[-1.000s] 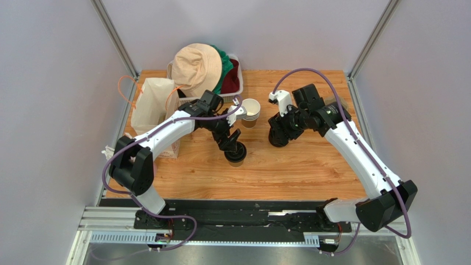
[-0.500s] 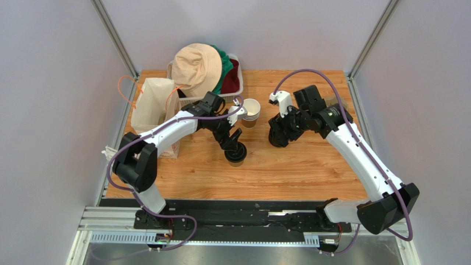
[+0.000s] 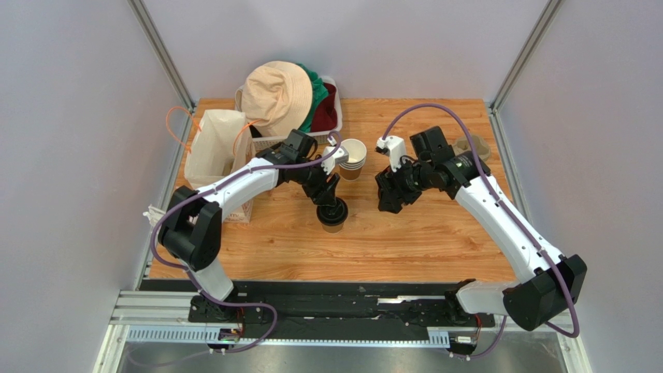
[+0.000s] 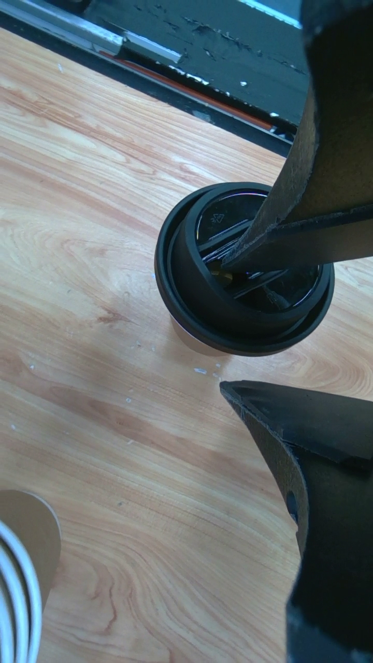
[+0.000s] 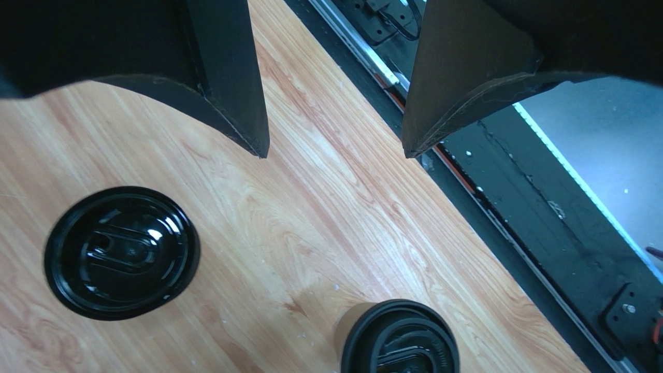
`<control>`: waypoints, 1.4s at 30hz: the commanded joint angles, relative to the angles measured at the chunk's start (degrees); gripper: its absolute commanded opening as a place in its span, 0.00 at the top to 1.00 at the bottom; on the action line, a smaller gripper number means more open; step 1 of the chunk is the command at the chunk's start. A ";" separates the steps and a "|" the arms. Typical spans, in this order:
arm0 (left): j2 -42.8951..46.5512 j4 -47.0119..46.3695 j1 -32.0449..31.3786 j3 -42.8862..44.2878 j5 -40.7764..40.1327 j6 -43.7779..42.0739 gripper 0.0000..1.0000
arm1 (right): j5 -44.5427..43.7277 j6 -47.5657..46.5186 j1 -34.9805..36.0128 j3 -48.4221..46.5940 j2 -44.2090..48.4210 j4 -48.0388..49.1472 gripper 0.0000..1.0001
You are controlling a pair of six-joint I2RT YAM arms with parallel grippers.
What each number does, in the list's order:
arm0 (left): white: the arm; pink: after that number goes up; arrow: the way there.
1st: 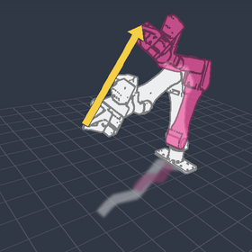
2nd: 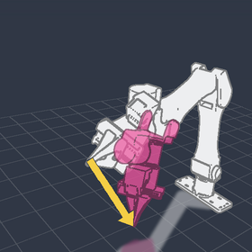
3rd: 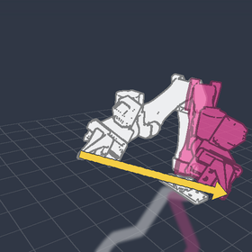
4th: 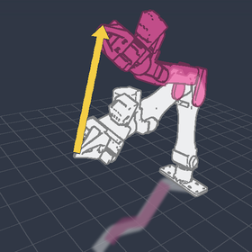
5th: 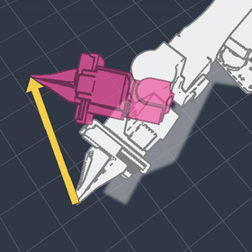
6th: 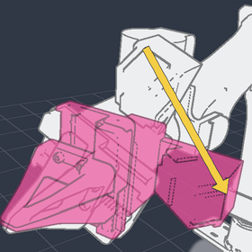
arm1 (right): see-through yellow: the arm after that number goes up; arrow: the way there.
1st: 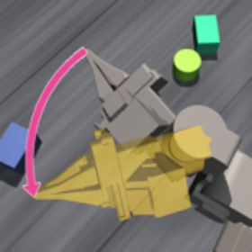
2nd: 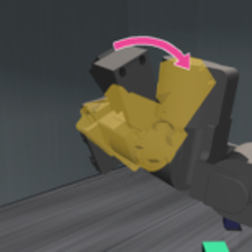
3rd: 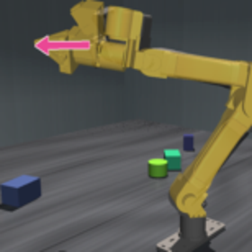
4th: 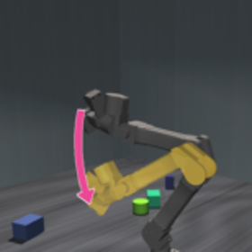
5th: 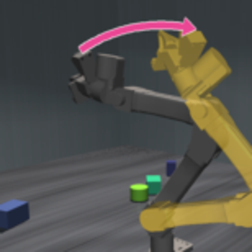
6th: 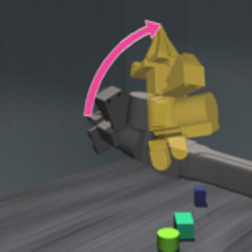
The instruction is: Pack the takeout coffee
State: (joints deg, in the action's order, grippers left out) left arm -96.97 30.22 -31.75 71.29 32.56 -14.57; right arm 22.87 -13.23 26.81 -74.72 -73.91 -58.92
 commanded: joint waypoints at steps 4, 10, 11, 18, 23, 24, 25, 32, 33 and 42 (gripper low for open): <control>-2.62 -0.60 0.90 -1.94 -6.46 -0.81 0.40 | 6.92 4.35 -0.26 -0.78 -1.50 7.32 0.33; 1.77 -0.86 0.90 -2.73 -1.54 -2.22 0.39 | 7.98 5.76 -0.35 -4.29 -4.75 7.68 0.34; 2.22 -1.04 0.90 -2.99 -0.40 -2.39 0.39 | 8.32 5.85 -0.18 -4.30 -4.93 8.02 0.34; 6.08 0.10 0.90 -4.75 3.92 -4.85 0.39 | 9.82 7.17 0.35 -1.40 -4.84 10.57 0.34; 8.37 1.06 0.98 -3.70 3.57 -5.38 0.38 | 12.28 9.62 0.70 0.63 -6.33 14.53 0.35; 8.81 1.42 0.99 -3.26 3.48 -5.56 0.37 | 12.37 9.72 0.96 0.28 -7.03 14.70 0.35; 8.90 2.03 0.99 -2.30 3.31 -5.73 0.37 | 11.85 9.72 1.23 0.01 -8.43 14.71 0.35; 8.99 2.31 0.99 -3.78 2.51 -5.83 0.37 | 12.10 10.68 2.37 -2.10 -14.77 16.20 0.37; 8.82 1.87 0.99 -4.22 2.51 -5.56 0.37 | 12.19 10.95 2.46 -2.19 -15.29 16.55 0.37; 6.44 0.46 0.99 -2.56 3.57 -2.66 0.37 | 12.02 11.48 2.90 -1.84 -17.85 18.66 0.38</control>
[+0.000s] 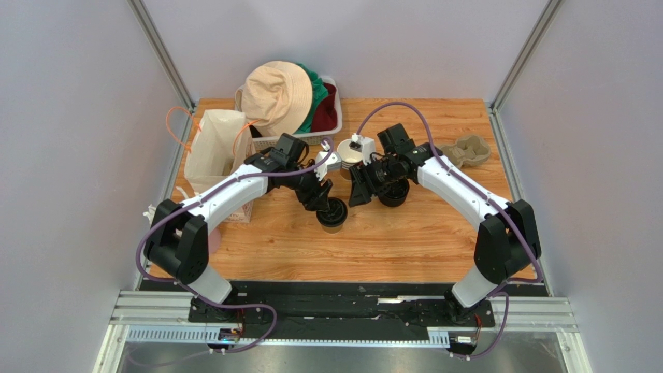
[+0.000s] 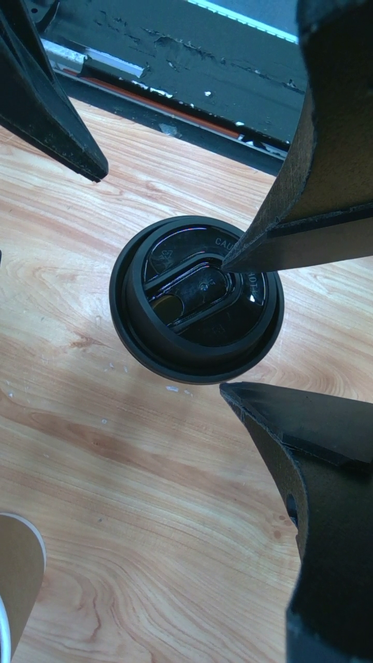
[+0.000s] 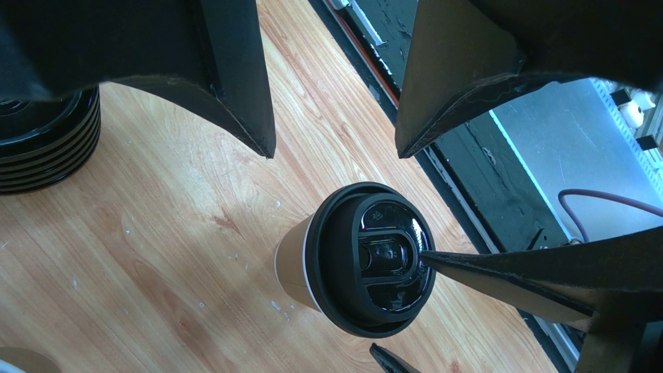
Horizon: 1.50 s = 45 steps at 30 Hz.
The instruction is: Pack the takeout coffee
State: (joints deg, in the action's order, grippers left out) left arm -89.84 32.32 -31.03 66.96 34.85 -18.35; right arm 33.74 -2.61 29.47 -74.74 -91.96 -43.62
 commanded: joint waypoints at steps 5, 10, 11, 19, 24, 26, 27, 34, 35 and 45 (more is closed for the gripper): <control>-3.05 -1.03 0.26 2.48 2.06 1.65 0.37 | 0.02 0.42 0.23 -0.59 1.17 3.71 0.39; -5.34 -1.73 0.26 1.51 0.48 1.47 0.36 | -0.25 -0.02 0.32 0.38 2.66 3.98 0.39; -5.60 -1.82 0.26 1.51 0.05 1.39 0.36 | -0.25 -0.11 0.32 0.56 2.84 3.98 0.38; -8.50 -0.50 0.26 1.68 0.04 0.95 0.32 | -0.34 -0.73 0.32 0.91 3.55 3.19 0.38; -10.70 0.90 0.26 1.68 -0.40 0.33 0.33 | 0.10 -1.17 0.23 1.53 2.67 2.75 0.38; -11.49 1.43 0.26 1.51 -0.40 -0.19 0.35 | 0.98 -1.08 0.23 1.88 2.06 2.57 0.38; -11.67 1.70 0.26 1.60 -0.31 -0.46 0.35 | 1.33 -0.99 0.23 1.88 1.79 2.66 0.38; -14.65 4.86 0.26 2.04 1.53 -3.09 0.38 | 3.44 -0.64 0.23 1.62 0.65 3.01 0.39; -15.18 5.30 0.35 2.21 1.71 -3.27 0.41 | 3.53 -0.64 0.23 1.61 0.73 3.01 0.39; -16.50 7.32 0.62 2.74 1.98 -4.59 0.48 | 2.82 0.15 0.15 2.05 0.12 3.36 0.38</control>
State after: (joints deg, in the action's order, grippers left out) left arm -102.00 33.56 -29.80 72.60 45.91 -17.26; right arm 35.64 -2.83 29.52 -72.69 -91.00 -42.13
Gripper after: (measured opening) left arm 0.569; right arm 0.617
